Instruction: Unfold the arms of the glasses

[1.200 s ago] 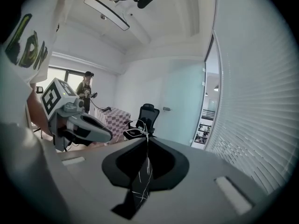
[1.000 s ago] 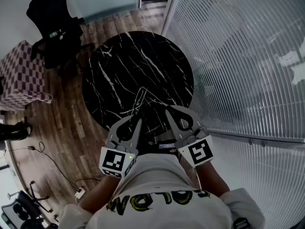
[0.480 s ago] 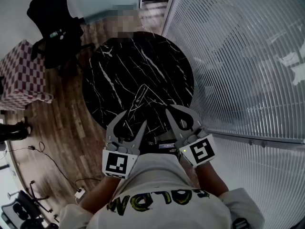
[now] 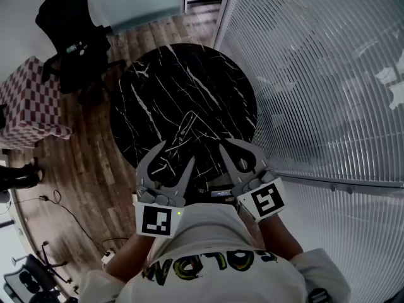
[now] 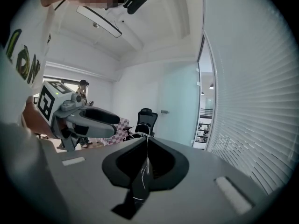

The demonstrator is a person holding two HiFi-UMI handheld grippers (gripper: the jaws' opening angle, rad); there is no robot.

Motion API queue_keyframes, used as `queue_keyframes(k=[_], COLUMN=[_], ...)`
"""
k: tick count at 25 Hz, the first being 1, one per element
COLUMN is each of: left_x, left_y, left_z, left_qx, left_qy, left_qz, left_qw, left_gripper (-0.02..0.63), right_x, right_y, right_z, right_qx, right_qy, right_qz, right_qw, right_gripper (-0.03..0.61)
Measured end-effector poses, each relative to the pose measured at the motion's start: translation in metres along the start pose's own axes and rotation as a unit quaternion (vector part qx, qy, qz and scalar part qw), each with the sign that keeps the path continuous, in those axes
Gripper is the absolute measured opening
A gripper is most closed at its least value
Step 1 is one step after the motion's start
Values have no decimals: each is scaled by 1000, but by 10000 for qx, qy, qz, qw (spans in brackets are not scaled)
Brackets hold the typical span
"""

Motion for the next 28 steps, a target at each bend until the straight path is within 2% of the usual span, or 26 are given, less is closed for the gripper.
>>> queue_keyframes(k=[3,10,13,16,28], left_x=[2,13,12,8,7], left_y=[2,22,29,33,41], left_z=[9,9,6,5,-7], left_qx=[-136,-493,-619,-682,-927], left_qy=[357,757,771,693,933], left_qz=[-44,-201,-203,-182,-56], left_qw=[9993,9957,9949,9951,9913], left_gripper=[228,196,175,118,91], right_x=[-3,-6,-8,-10,-15], right_y=[1,0,-1,-1,-4], right_z=[2,1,2,5,5], right_qx=[40,89,141,183,300], right_qy=[-25,-58,-51,-49,-92], right_qz=[47,79,109,160,190], right_qw=[10000,9999,9998,9997,9993], right_gripper=[11,11,11,11,11])
Point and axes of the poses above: the fingertips, and each gripper's own axes: y forward along the fingers, x to its right, z out of its top, the point moved 7 cm from there along -y, backward along the fingers, and after that the axes turned 6 degrees about y, right-handed, at the moved point
